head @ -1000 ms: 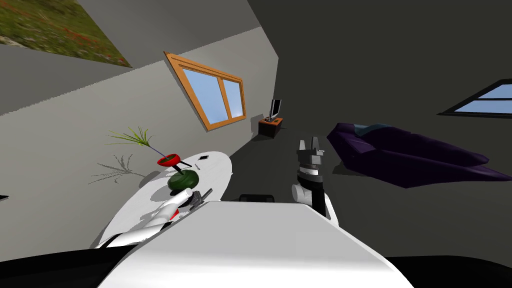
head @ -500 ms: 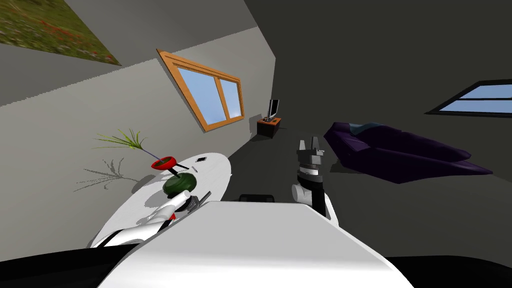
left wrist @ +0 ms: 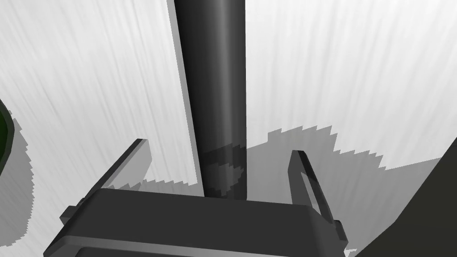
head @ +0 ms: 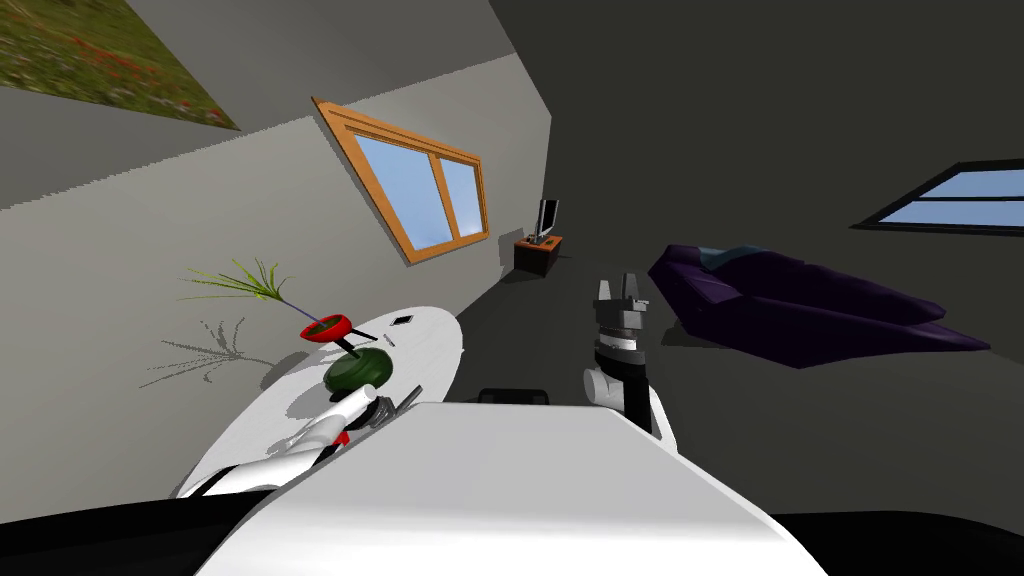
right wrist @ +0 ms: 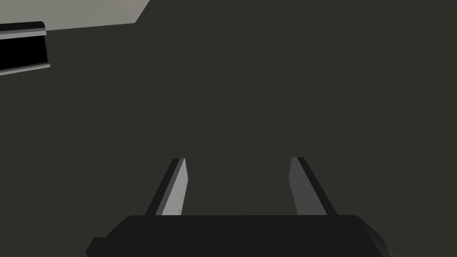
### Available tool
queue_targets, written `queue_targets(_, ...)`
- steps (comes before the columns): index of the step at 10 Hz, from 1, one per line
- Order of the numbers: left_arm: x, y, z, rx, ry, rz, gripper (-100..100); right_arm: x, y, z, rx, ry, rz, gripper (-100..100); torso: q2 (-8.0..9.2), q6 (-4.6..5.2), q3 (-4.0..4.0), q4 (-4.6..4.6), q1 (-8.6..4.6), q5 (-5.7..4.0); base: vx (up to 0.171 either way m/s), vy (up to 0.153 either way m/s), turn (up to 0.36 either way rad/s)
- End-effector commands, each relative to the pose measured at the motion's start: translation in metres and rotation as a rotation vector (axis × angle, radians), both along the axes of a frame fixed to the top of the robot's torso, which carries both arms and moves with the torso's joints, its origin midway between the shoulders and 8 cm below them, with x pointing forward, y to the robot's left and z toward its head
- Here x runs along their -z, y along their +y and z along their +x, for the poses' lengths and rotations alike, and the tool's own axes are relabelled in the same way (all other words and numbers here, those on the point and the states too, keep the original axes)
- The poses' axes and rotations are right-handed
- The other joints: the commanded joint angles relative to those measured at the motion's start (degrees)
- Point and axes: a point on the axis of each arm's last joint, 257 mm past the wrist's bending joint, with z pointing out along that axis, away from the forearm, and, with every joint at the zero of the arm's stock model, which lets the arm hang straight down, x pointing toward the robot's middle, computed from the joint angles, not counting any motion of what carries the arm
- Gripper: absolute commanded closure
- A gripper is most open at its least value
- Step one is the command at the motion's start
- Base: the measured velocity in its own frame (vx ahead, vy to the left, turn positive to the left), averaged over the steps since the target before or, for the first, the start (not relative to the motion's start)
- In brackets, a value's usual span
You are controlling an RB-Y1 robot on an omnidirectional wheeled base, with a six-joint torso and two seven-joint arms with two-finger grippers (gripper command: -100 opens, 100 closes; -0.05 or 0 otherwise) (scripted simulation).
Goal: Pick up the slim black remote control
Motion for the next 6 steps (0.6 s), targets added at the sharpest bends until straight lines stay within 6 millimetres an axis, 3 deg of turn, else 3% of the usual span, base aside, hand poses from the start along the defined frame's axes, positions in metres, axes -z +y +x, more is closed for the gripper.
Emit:
queue_targets(1, 0.006, -0.004, -0.01, 0.023, -0.001, 0.0, -100, 0.0, 0.0, 0.0, 0.0, 0.0, 0.0, 0, 0.0, 0.0, 0.0, 0.0, 0.0, 0.0, 0.129, 0.017, 0.156)
queue_targets(6, 0.02, -0.013, -0.045, 0.076, -0.001, 0.001, -100, 0.0, 0.0, 0.0, 0.0, 0.0, 0.0, 0, -0.25, 0.03, -0.15, -0.06, -0.11, -0.02, 0.132, 0.003, 0.106)
